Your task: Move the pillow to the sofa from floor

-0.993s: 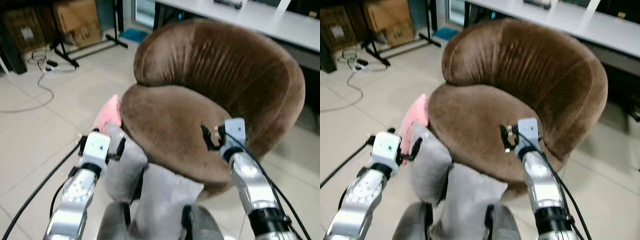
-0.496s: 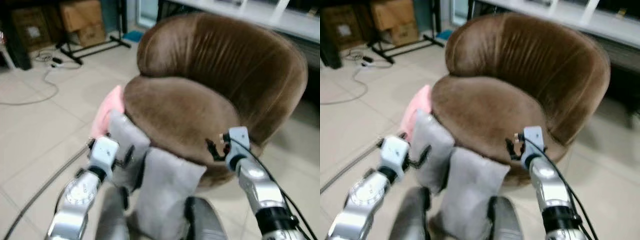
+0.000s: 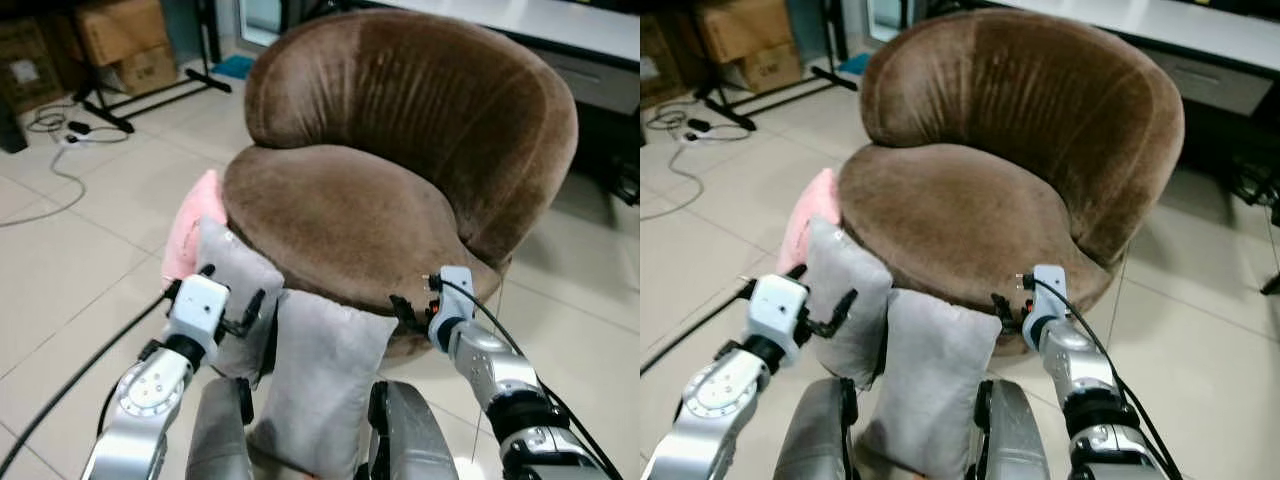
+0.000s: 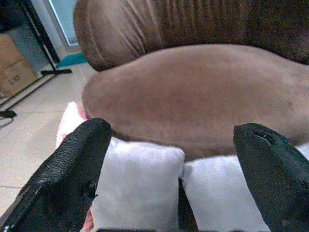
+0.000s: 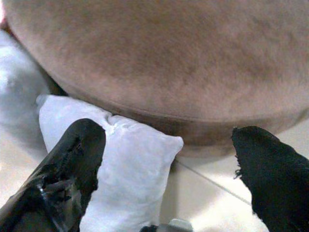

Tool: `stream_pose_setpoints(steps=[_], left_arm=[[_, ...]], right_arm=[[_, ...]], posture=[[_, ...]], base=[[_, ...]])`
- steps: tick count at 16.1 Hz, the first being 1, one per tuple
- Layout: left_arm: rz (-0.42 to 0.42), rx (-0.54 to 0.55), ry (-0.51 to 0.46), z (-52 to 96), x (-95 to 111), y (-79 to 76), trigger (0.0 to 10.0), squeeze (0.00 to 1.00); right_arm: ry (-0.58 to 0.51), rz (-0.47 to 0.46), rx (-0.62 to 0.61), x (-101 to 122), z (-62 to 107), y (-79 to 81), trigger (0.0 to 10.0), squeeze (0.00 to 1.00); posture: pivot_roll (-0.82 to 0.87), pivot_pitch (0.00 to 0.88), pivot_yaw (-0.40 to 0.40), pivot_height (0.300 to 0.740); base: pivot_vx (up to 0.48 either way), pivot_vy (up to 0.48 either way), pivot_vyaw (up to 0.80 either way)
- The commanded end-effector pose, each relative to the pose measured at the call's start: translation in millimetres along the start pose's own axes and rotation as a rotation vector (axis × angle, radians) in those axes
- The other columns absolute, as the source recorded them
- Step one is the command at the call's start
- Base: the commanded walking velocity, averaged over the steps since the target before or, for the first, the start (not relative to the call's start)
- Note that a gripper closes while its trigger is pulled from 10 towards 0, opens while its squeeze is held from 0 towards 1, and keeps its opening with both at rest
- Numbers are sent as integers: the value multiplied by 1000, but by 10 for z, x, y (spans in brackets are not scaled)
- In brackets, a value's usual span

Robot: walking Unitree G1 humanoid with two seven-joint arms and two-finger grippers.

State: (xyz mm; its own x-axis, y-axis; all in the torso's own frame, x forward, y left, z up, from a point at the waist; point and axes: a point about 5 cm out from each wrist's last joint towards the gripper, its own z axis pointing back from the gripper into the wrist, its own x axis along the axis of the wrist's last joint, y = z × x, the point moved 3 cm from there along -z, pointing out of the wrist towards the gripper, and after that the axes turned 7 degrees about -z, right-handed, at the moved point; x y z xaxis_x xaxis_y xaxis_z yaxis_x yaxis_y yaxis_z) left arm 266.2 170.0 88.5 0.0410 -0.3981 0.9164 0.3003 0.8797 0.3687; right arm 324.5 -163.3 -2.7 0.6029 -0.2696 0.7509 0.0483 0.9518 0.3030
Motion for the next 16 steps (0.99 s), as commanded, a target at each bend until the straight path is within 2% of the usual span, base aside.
stream_pose_setpoints(steps=[1, 3, 5, 7, 9, 12, 13, 16], left_arm=[[-2, 5, -7, 38, 23, 54, 10000, 0], [-9, -32, -11, 89, 56, 77, 10000, 0], [-2, -57, -20, 149, 126, 69, 10000, 0], [15, -109, -28, 283, 198, 21, 10000, 0], [-21, -193, -16, 392, 212, -32, 10000, 0], [-52, -226, -6, 480, 274, 64, 10000, 0], [-53, -226, -7, 494, 311, 102, 10000, 0], [-55, -232, -37, 589, 468, 124, 10000, 0]], right_arm=[[-12, -57, -33, 61, -23, -33, 10000, 1000], [-11, -84, -30, 64, -66, 30, 10000, 1000], [-7, -107, -23, 25, -94, 93, 10000, 1000], [-5, -130, -41, -53, -111, 108, 10000, 1000], [-14, -137, -71, -73, -130, 104, 10000, 1000], [-98, -148, -90, 76, -152, 148, 10000, 1000], [-133, -164, -87, 132, -156, 167, 10000, 0], [-158, -195, -71, 104, -165, 220, 10000, 0]], posture=[[46, 8, -50, 573], [56, 80, -51, 573], [84, 115, -53, 573], [115, 145, -55, 573], [140, 181, -50, 573], [160, 237, -41, 573], [170, 249, -45, 573], [214, 263, -42, 573]], base=[[0, 0, 0], [0, 0, 0], [0, 0, 0], [0, 0, 0], [0, 0, 0], [0, 0, 0], [0, 0, 0], [0, 0, 0]])
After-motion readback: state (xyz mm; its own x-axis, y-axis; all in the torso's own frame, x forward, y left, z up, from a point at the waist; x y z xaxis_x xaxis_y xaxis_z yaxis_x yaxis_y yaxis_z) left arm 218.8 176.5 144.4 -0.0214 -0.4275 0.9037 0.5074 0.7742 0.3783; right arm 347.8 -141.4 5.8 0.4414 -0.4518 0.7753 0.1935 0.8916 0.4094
